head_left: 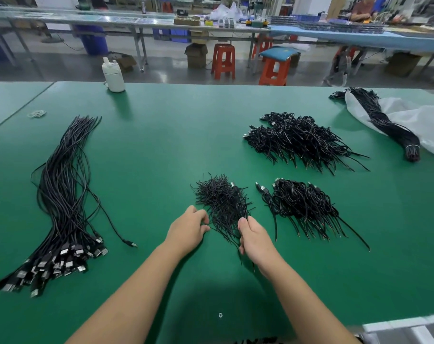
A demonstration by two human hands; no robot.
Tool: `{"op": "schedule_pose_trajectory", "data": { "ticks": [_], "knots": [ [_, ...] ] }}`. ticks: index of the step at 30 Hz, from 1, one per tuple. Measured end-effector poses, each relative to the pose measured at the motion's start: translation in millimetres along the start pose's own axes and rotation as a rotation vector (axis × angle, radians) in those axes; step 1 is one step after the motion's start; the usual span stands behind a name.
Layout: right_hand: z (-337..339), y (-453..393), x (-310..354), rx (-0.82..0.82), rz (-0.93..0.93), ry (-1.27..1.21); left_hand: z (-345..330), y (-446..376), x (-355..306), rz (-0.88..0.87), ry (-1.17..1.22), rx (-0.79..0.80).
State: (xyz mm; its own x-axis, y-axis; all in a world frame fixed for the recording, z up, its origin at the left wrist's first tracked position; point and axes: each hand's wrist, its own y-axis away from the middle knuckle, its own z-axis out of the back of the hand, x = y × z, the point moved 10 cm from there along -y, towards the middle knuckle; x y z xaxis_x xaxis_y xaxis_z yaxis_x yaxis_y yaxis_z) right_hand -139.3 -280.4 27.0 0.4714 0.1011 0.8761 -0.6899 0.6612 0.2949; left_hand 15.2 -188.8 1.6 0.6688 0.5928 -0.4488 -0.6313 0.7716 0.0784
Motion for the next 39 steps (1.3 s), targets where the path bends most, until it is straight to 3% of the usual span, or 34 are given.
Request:
{"op": "schedule_pose_trajectory", "data": {
  "ticks": [3, 7, 11, 16, 22, 25, 29, 32, 34, 37, 39],
  "knots": [
    [-4, 0, 1, 0.018, 0.015, 0.021, -2, -2, 2, 0.033, -0.032, 0.033],
    [-5, -1, 1, 0.024, 0.049, 0.068, -3, 1, -3, -0.014, -0.244, 0.101],
    [-2, -1, 3, 0.031, 0.079, 0.059, 17, 5, -5, -0.067, -0.365, 0.067],
    [-7, -2, 10, 0.048, 0.145, 0.092, 47, 4, -2, -0.054, -0.16, -0.023],
    [-41, 11, 23, 0.221, 0.182, -0.064, 65, 24, -33, -0.062, 0.296, -0.197],
    [-45, 11, 22, 0.245, 0.161, -0.136, 61, 31, -39, -0.056, 0.359, -0.164],
    [-34, 6, 19, 0.158, 0.118, -0.255, 51, 38, -43, -0.058, 0.407, -0.062],
    [-26, 1, 17, 0.088, 0.118, -0.178, 53, 45, -58, -0.163, 0.244, -0.093],
    [-25, -1, 13, 0.08, 0.092, -0.187, 67, 55, -78, -0.305, -0.02, -0.227],
    [-31, 2, 10, 0.15, 0.027, -0.314, 85, 81, -116, -0.643, -0.284, -0.479],
    [-38, 7, 12, 0.249, 0.014, -0.345, 89, 90, -130, -0.794, -0.304, -0.509]
  ]
}}
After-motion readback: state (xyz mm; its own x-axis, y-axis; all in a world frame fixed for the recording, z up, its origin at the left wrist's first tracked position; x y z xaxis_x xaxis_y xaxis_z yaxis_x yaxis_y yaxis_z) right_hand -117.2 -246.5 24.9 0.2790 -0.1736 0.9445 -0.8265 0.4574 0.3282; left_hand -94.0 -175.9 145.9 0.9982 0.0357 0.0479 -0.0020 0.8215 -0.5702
